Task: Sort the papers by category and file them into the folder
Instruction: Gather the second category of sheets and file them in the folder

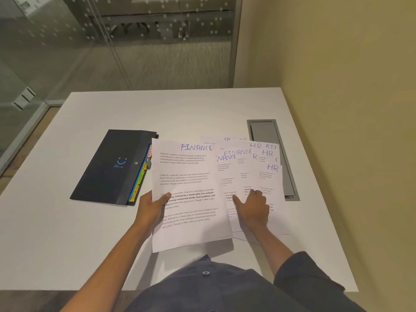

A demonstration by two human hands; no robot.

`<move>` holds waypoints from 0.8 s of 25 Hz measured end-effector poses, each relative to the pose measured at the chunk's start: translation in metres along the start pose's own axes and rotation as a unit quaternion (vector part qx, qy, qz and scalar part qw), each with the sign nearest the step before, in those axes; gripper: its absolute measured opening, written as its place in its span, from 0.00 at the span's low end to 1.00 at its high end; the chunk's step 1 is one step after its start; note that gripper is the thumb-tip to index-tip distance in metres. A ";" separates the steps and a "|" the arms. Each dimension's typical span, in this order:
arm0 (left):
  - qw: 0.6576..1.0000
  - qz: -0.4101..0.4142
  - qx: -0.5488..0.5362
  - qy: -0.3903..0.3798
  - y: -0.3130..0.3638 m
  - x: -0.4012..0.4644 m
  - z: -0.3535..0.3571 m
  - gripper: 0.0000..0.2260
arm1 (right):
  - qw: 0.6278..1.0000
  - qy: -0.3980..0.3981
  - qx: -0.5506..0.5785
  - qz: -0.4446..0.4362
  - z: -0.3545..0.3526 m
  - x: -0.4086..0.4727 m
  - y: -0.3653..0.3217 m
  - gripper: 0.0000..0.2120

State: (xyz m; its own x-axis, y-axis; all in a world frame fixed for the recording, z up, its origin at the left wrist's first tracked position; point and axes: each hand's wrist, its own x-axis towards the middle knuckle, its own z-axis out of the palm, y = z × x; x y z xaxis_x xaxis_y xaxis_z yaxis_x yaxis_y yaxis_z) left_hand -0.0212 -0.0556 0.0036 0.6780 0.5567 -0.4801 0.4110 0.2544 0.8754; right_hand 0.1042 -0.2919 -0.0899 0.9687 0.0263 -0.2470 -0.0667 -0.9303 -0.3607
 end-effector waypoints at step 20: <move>0.941 0.176 0.288 0.023 -0.001 0.005 -0.015 0.06 | 0.952 0.002 0.305 -0.026 -0.044 0.026 0.006 0.05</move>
State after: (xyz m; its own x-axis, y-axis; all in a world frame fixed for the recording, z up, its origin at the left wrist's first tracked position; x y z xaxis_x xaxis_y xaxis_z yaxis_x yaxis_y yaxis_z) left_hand -0.0273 -0.0412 0.0011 0.8121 0.5633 -0.1521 0.4378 -0.4159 0.7971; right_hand 0.1391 -0.3129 -0.0592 0.9753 0.0636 -0.2117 -0.1444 -0.5421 -0.8278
